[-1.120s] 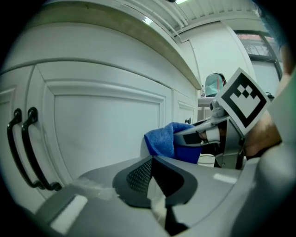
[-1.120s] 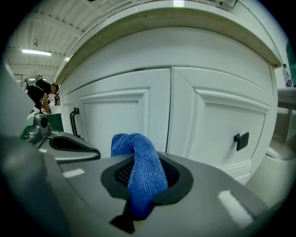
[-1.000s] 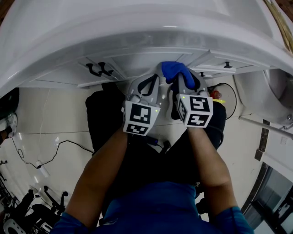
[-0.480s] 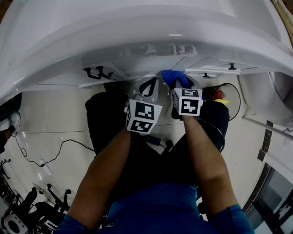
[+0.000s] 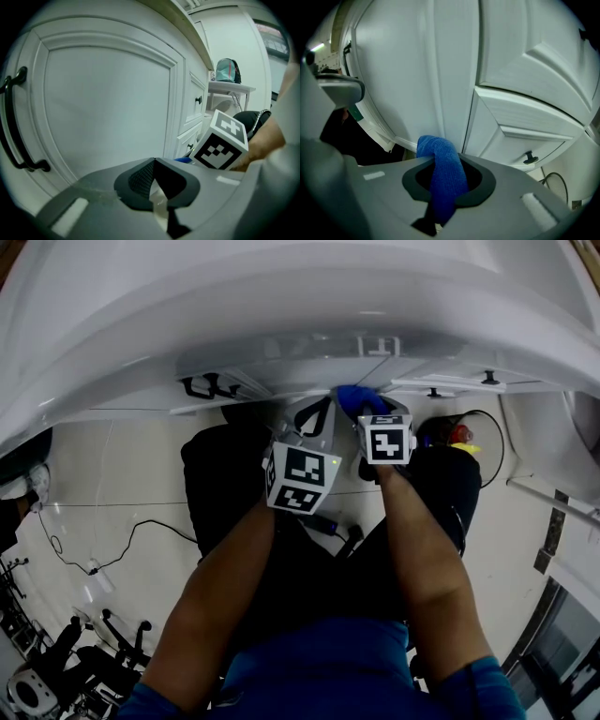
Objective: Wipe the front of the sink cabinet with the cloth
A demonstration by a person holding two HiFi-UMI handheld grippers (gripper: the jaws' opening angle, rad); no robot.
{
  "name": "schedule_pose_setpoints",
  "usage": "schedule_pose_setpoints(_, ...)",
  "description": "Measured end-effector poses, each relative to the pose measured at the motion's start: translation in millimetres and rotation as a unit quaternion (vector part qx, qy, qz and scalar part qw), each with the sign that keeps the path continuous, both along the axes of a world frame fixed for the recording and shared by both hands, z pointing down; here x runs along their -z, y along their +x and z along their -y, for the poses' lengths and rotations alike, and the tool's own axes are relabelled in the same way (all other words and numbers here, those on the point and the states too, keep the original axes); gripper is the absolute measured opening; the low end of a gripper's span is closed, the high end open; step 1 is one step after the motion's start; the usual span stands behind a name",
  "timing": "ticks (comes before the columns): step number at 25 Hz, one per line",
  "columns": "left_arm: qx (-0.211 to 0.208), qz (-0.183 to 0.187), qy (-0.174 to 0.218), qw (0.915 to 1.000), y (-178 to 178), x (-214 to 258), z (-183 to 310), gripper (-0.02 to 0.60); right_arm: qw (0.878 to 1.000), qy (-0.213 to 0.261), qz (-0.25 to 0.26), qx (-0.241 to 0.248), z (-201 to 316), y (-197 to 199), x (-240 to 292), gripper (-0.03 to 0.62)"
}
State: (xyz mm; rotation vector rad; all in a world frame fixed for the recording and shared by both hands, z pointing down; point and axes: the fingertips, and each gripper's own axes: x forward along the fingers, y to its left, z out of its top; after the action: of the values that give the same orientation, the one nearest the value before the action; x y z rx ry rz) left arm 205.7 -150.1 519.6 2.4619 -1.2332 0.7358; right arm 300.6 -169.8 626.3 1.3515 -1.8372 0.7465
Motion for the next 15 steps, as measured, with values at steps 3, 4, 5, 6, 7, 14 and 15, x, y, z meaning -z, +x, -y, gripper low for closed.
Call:
schedule_pose_setpoints(3,-0.006,-0.005,0.001,1.0000,3,2,-2,0.006,1.000,0.019,0.009,0.000,-5,-1,16,0.060)
schedule_pose_setpoints(4,-0.010,-0.006,0.002,0.9999,5,3,-4,0.006,1.000,0.028,0.014,0.001,-9,-2,23,0.061)
schedule_pose_setpoints(5,-0.013,-0.006,0.005,0.9999,6,4,-6,0.006,0.999,0.038,0.018,0.001,-14,-3,32,0.060)
schedule_pose_setpoints(6,-0.017,-0.006,0.007,0.9998,8,5,-8,0.006,0.998,0.051,0.023,0.003,-18,-4,41,0.060)
schedule_pose_setpoints(7,-0.021,-0.007,0.010,0.9997,10,6,-11,0.006,0.997,0.068,0.028,0.005,-23,-4,53,0.060)
schedule_pose_setpoints(14,-0.045,-0.046,0.070,0.9955,29,48,-26,0.006,0.966,0.243,0.083,-0.031,-37,17,171,0.060)
schedule_pose_setpoints(15,-0.043,-0.056,0.079,0.9944,32,55,-27,0.006,0.961,0.260,0.087,-0.039,-39,21,186,0.060)
